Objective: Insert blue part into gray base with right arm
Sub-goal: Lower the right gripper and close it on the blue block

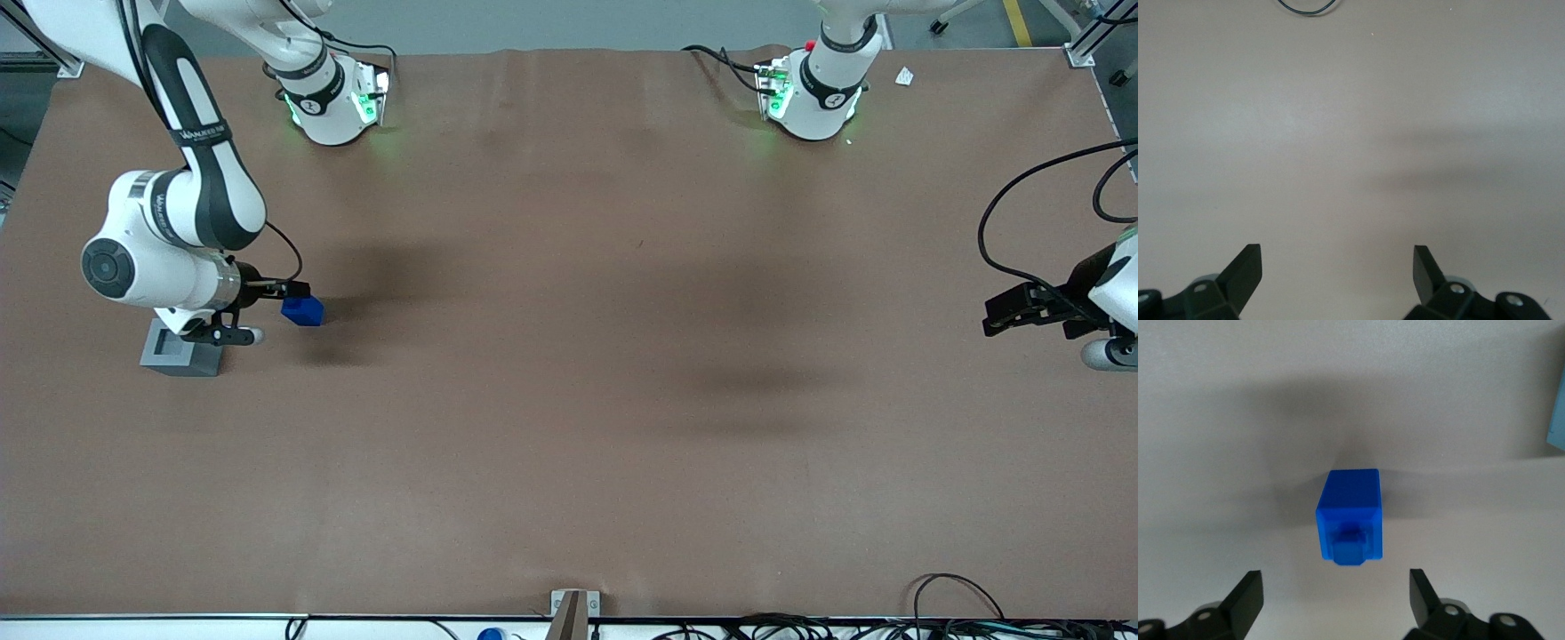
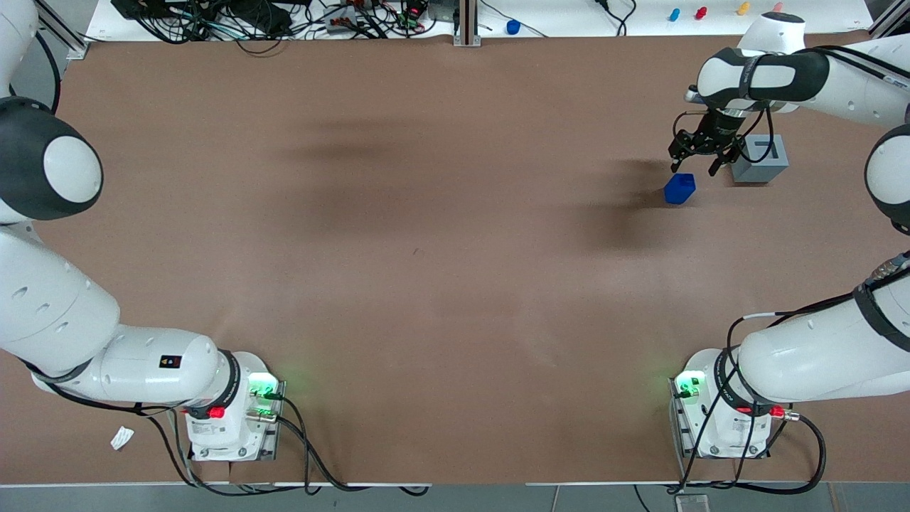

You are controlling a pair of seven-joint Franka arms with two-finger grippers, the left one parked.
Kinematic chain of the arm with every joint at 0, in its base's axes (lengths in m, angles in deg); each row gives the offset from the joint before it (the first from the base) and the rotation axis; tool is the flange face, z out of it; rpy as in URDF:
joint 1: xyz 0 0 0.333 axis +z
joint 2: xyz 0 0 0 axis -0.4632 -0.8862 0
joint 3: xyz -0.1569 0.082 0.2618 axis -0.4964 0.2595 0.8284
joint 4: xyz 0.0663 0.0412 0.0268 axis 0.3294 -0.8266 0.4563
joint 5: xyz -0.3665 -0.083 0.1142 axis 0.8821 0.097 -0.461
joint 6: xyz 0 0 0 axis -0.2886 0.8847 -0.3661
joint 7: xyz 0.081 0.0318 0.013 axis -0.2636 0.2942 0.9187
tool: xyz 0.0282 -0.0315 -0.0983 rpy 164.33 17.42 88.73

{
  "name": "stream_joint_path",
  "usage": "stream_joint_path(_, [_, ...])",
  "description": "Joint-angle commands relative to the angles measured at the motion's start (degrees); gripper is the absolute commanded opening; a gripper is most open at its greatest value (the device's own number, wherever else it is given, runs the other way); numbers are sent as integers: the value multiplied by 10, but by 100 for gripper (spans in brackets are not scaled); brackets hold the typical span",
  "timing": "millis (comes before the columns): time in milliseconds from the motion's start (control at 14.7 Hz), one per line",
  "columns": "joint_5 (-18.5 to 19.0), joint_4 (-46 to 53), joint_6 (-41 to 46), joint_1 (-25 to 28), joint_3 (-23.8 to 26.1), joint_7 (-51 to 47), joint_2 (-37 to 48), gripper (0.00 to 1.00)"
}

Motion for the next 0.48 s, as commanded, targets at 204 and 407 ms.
stream_joint_path(204, [9,-7,-30,12,0,1,-30,86])
stream_joint_path(407, [36,-7,-44,12,0,1,-42,83])
